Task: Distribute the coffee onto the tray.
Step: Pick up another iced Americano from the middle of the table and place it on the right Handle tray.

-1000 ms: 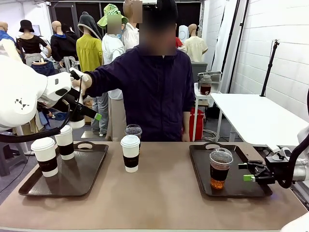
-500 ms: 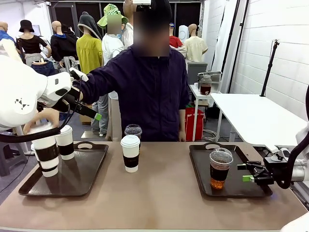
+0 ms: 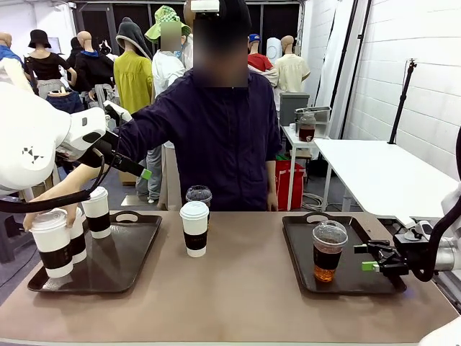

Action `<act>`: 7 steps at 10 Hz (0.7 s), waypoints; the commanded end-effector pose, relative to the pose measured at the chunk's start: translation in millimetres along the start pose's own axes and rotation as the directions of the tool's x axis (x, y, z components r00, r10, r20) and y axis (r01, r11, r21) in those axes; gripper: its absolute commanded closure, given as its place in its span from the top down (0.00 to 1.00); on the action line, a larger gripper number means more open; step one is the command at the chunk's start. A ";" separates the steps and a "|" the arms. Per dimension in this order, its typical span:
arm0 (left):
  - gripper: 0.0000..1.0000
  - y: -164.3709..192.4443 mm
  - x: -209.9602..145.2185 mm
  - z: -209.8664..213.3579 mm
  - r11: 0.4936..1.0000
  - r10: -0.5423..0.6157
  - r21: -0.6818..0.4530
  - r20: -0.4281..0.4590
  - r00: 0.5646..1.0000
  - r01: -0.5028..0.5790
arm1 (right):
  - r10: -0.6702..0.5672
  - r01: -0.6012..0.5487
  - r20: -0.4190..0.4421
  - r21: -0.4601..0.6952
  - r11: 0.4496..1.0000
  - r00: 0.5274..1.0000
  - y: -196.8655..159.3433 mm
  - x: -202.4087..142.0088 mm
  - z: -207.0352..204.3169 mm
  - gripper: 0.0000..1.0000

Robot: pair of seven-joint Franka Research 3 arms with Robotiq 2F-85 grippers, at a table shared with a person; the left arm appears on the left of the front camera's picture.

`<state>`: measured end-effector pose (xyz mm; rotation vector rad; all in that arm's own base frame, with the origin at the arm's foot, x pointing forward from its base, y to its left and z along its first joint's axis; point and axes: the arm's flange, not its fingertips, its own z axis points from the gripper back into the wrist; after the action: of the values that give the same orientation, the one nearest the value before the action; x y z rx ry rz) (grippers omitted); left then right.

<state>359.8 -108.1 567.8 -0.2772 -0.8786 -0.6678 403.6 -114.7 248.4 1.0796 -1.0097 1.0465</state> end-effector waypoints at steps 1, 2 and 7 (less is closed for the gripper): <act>1.00 1.7 -0.7 -0.1 1.000 0.002 -0.003 0.001 1.000 -0.002 | -0.003 0.003 0.008 0.015 1.000 1.000 -10.2 7.0 -3.8 1.00; 1.00 1.7 -0.7 -0.1 1.000 0.002 -0.003 0.001 1.000 -0.002 | 0.014 -0.015 0.023 0.027 1.000 1.000 -20.0 15.5 -6.8 1.00; 1.00 1.7 -0.7 -0.1 1.000 0.002 -0.003 0.001 1.000 -0.002 | 0.060 -0.063 0.037 0.071 0.996 0.997 -91.6 52.8 -41.5 1.00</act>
<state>359.8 -108.2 567.8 -0.2770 -0.8786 -0.6679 492.7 -81.7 275.3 1.1039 -1.0440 1.1383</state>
